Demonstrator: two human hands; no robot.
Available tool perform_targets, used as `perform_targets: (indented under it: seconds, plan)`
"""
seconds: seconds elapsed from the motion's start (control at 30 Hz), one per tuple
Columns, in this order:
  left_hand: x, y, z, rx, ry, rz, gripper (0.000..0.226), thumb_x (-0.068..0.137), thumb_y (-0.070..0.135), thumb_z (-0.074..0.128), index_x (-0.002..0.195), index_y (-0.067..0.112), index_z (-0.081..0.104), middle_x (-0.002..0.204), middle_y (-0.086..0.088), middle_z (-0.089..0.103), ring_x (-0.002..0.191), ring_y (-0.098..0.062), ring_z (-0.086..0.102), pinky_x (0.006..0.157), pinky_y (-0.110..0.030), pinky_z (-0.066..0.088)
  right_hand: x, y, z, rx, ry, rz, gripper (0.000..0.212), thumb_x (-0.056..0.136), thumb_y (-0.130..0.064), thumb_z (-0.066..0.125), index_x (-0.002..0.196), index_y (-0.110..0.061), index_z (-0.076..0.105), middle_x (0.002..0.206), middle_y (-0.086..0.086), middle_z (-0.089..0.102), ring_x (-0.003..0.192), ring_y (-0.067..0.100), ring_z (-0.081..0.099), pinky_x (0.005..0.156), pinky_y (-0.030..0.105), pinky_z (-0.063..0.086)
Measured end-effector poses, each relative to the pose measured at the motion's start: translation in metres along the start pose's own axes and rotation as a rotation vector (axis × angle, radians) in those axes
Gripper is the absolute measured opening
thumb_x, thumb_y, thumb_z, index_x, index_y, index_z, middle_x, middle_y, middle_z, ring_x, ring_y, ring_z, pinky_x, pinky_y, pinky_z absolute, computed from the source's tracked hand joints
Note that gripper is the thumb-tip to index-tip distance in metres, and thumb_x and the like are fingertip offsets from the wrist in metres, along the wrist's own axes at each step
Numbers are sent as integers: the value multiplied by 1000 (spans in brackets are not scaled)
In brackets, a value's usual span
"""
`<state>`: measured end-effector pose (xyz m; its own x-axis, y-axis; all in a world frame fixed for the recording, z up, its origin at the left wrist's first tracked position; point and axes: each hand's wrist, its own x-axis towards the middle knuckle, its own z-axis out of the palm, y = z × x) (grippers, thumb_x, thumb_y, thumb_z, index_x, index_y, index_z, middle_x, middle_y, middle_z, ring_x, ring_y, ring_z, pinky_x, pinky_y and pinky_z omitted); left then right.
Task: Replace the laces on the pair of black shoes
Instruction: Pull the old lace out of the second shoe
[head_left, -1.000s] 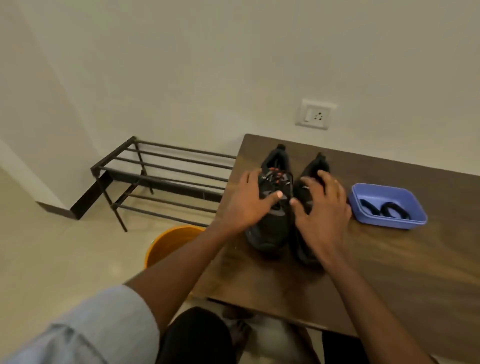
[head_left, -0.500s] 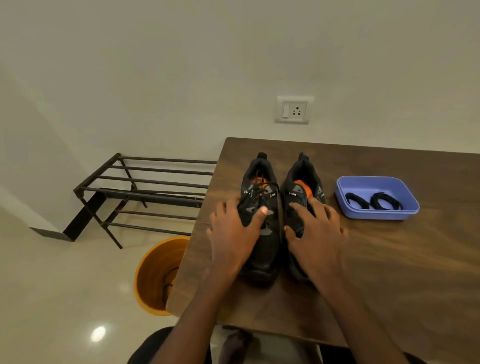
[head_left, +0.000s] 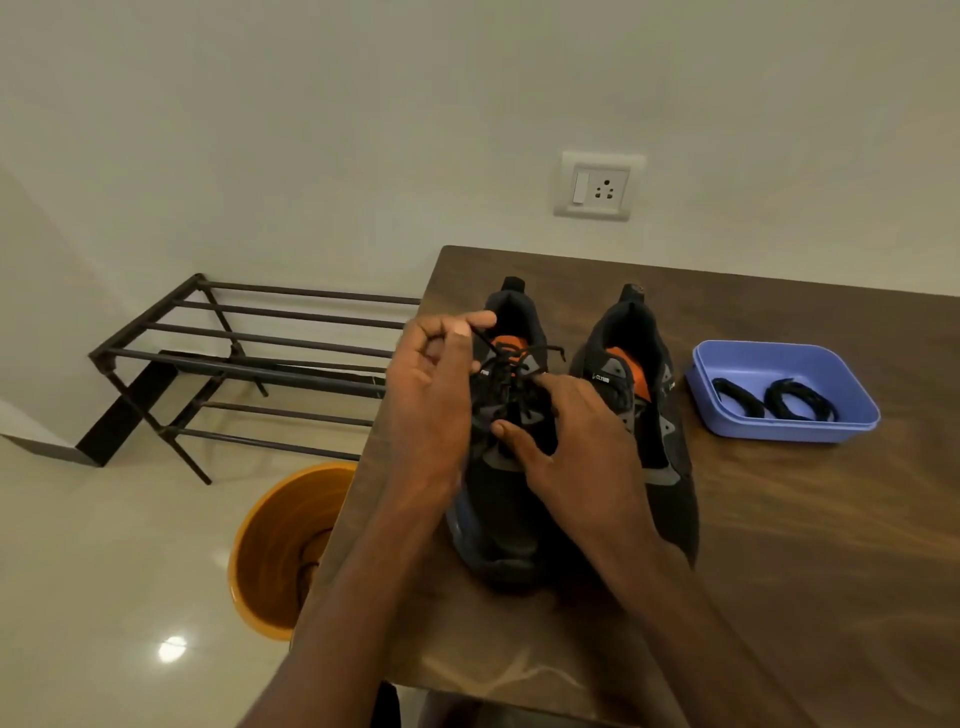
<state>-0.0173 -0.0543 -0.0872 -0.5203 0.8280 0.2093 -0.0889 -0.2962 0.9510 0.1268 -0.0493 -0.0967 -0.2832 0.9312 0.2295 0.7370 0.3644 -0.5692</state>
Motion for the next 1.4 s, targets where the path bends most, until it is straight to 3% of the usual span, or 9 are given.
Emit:
perform_targets:
  seconds: [0.23, 0.37, 0.5, 0.63, 0.77, 0.9, 1.1, 1.3, 1.4]
  plan:
    - [15, 41, -39, -476, 106, -5, 10, 111, 27, 45, 104, 20, 49, 80, 0, 54, 70, -14, 52, 59, -24, 46, 0, -10, -8, -19, -18, 138, 59, 90, -54, 71, 140, -26, 55, 129, -8, 58, 118, 12, 58, 101, 30, 48]
    - [6, 19, -45, 168, 103, 0, 23, 109, 37, 47, 110, 16, 57, 80, -2, 62, 56, -15, 50, 48, -26, 44, 1, -13, -5, -19, -14, 163, 57, 91, -52, 71, 139, -26, 55, 131, -7, 56, 121, 12, 56, 100, 27, 42]
    - [0, -12, -34, 734, 38, 151, 37, 107, 55, 44, 98, 26, 65, 83, 8, 62, 77, -13, 62, 74, -42, 56, 1, -12, 3, 81, 135, 31, 43, 95, -41, 68, 134, -25, 59, 129, -6, 56, 118, 11, 56, 102, 34, 51]
    - [2, -22, -28, 883, 117, 125, 42, 104, 53, 47, 77, 27, 66, 64, 10, 60, 64, -3, 58, 91, -53, 52, 28, -16, -3, -38, 281, -33, 32, 100, -28, 62, 131, -20, 63, 129, -1, 57, 116, 18, 53, 99, 30, 45]
    - [2, -30, -29, 691, 14, 82, 20, 103, 36, 57, 95, 24, 72, 79, 9, 68, 74, -4, 67, 72, -39, 62, 52, -14, -6, -110, 154, 15, 10, 97, -27, 68, 105, -25, 74, 105, -6, 68, 93, 12, 63, 94, 41, 53]
    - [11, -40, -29, 597, -102, 112, 23, 102, 37, 56, 116, 28, 72, 111, 14, 67, 105, -6, 66, 85, -40, 62, 44, -12, -18, 299, 259, 76, 11, 96, -17, 71, 91, -28, 71, 83, -14, 69, 77, -4, 64, 74, 11, 52]
    - [13, -41, -16, 686, -228, 313, 34, 99, 27, 65, 131, 36, 66, 127, 11, 53, 119, -14, 54, 93, -36, 57, 35, -4, -68, 1184, 595, 205, 16, 98, -1, 55, 100, -12, 67, 67, 2, 52, 55, 15, 49, 50, 27, 44]
    - [14, -36, -12, 725, -168, 333, 20, 96, 26, 69, 116, 27, 72, 123, 7, 58, 114, -10, 56, 91, -29, 56, 16, 34, -73, -41, 479, 196, 3, 97, -24, 62, 96, -23, 65, 87, -2, 63, 79, 17, 60, 67, 28, 42]
    - [14, -35, -7, 667, -148, 330, 12, 97, 22, 68, 108, 19, 72, 118, 8, 61, 110, -6, 61, 91, -30, 57, 14, 27, -59, -193, 476, 28, 22, 93, -21, 66, 114, -18, 67, 118, 8, 57, 110, 27, 52, 88, 37, 42]
